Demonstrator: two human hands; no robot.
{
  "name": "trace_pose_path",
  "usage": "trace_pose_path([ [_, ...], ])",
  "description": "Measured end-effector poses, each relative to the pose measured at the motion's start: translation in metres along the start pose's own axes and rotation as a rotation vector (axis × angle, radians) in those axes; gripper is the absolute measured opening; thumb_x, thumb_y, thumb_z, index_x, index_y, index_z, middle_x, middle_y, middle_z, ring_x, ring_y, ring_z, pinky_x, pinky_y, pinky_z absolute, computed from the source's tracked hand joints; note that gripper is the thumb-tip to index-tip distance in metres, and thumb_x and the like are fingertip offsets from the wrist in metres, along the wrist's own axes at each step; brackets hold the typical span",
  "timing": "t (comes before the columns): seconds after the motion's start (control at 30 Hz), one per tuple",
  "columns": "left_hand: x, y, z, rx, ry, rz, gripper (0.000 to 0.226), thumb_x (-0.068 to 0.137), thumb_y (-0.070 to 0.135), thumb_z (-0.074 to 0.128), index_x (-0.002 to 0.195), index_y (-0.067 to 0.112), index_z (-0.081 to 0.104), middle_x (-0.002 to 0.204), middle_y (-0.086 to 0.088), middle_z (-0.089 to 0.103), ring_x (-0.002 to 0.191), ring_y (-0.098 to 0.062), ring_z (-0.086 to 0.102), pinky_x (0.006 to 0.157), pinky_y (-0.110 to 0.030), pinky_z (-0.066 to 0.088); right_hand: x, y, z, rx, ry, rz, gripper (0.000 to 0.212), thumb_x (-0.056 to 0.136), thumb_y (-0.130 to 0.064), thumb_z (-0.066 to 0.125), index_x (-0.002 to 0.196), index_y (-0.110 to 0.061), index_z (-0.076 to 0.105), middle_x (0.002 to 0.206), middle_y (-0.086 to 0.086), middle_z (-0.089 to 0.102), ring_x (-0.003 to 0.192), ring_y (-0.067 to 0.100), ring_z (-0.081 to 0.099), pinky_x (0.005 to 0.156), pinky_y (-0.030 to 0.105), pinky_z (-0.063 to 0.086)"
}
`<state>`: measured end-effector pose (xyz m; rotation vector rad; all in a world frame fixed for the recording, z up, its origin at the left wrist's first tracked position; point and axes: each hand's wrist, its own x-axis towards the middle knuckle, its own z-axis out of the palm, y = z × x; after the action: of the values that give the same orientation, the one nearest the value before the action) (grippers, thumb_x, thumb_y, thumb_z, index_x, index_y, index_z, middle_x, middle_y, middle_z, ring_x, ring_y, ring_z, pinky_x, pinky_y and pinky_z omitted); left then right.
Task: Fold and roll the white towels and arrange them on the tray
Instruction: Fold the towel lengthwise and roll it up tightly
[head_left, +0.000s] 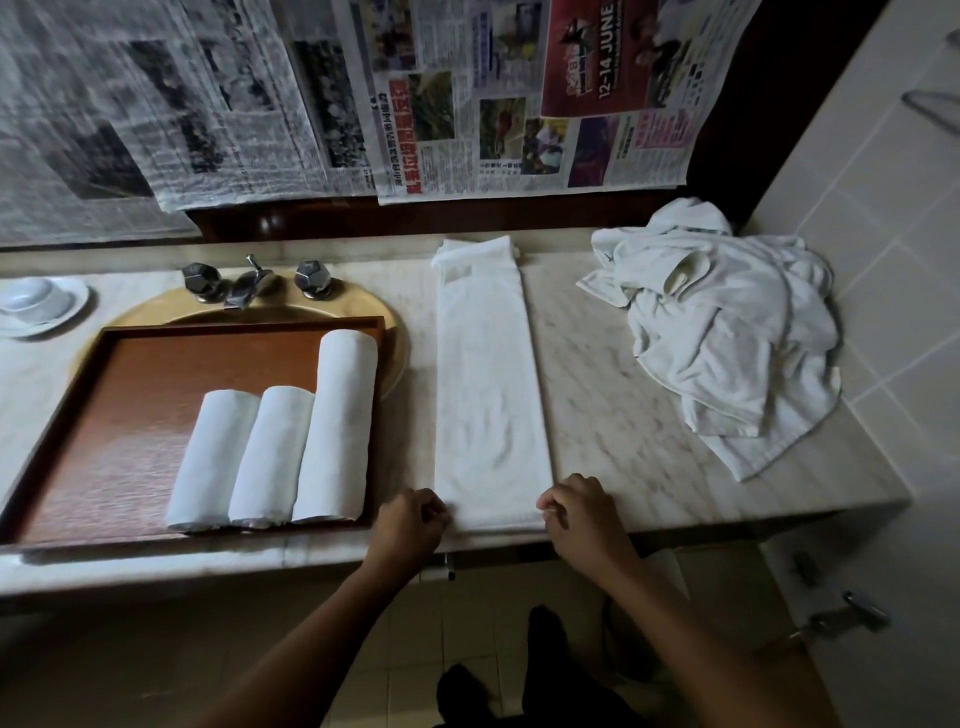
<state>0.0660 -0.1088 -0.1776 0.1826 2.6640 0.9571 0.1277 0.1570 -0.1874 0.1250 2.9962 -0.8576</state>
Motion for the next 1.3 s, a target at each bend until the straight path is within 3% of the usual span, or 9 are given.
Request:
trace_pose_path([
  [0.1,0.0,-0.001,0.002,0.063,0.039,0.079,0.007,0.091,0.028,0.074,0.095,0.023,0.072,0.098,0.005,0.059,0.077,-0.007,0.059,0.069,-0.03,0.054,0.001,-0.008,0.0,-0.078,0.019,-0.071,0.026,0.084,-0.006,0.065,0.101,-0.026,0.068,0.102,-0.008,0.057,0.098,0.019,0.052,0.079,0.038,0.047],
  [0.27,-0.003,-0.003,0.01,0.383,0.034,0.486,0.026,0.078,0.003,0.081,0.092,0.021,0.069,0.095,0.004,0.055,0.081,-0.017,0.054,0.058,-0.029,0.047,-0.003,-0.018,0.007,-0.155,-0.003,-0.178,0.053,0.064,0.021,0.062,0.095,-0.021,0.067,0.099,-0.006,0.055,0.092,0.02,0.053,0.06,0.033,0.046],
  [0.37,-0.009,0.0,0.011,0.516,-0.004,0.548,0.045,0.054,0.006,0.09,0.089,0.024,0.068,0.09,0.007,0.055,0.079,-0.015,0.056,0.056,-0.022,0.03,-0.008,-0.019,0.009,-0.175,-0.026,-0.213,0.057,0.056,0.02,0.058,0.093,-0.022,0.066,0.097,-0.006,0.055,0.09,0.022,0.055,0.06,0.032,0.043],
  [0.43,-0.015,-0.003,0.014,0.544,-0.038,0.564,0.057,0.043,0.015,0.093,0.093,0.024,0.068,0.093,0.008,0.056,0.082,-0.014,0.055,0.057,-0.021,0.032,-0.01,-0.018,0.01,-0.176,-0.027,-0.223,0.053,0.058,0.015,0.057,0.096,-0.022,0.066,0.097,-0.005,0.057,0.09,0.024,0.057,0.063,0.033,0.046],
  [0.53,-0.02,-0.013,0.017,0.518,-0.073,0.636,0.062,0.054,0.014,0.087,0.111,0.018,0.065,0.105,0.003,0.055,0.094,-0.017,0.05,0.073,-0.03,0.052,-0.015,-0.018,0.011,-0.164,-0.044,-0.243,0.043,0.073,0.002,0.053,0.107,-0.021,0.066,0.105,-0.004,0.058,0.097,0.023,0.056,0.071,0.035,0.051],
  [0.63,-0.018,-0.017,0.012,0.579,-0.063,0.724,0.063,0.061,0.01,0.079,0.122,0.012,0.063,0.111,-0.002,0.056,0.101,-0.024,0.054,0.088,-0.037,0.052,-0.018,-0.019,0.01,-0.196,-0.067,-0.257,0.04,0.08,-0.008,0.054,0.116,-0.021,0.064,0.112,-0.003,0.057,0.102,0.022,0.054,0.078,0.036,0.051],
  [0.8,-0.01,-0.019,0.003,0.631,-0.058,0.788,0.052,0.07,0.009,0.073,0.121,0.016,0.064,0.108,0.0,0.058,0.095,-0.02,0.055,0.084,-0.031,0.048,-0.014,-0.017,0.005,-0.206,-0.102,-0.274,0.05,0.074,0.0,0.054,0.117,-0.026,0.06,0.114,-0.005,0.054,0.104,0.022,0.052,0.079,0.035,0.049],
  [1.03,-0.01,-0.017,0.002,0.34,-0.008,0.584,0.033,0.085,0.01,0.052,0.109,0.017,0.073,0.102,0.001,0.069,0.091,-0.019,0.064,0.074,-0.027,0.05,-0.007,-0.007,-0.002,-0.194,-0.127,-0.282,0.058,0.071,0.013,0.055,0.115,-0.023,0.064,0.114,-0.007,0.06,0.107,0.019,0.054,0.083,0.031,0.039],
  [1.3,-0.011,-0.004,-0.005,0.049,-0.025,0.185,0.014,0.095,0.019,0.07,0.101,0.027,0.08,0.098,0.021,0.072,0.09,0.009,0.063,0.078,-0.007,0.047,0.0,0.001,-0.01,-0.01,-0.144,-0.121,0.026,0.096,-0.003,0.062,0.11,-0.023,0.072,0.103,-0.02,0.061,0.106,0.013,0.06,0.092,0.037,0.046],
])
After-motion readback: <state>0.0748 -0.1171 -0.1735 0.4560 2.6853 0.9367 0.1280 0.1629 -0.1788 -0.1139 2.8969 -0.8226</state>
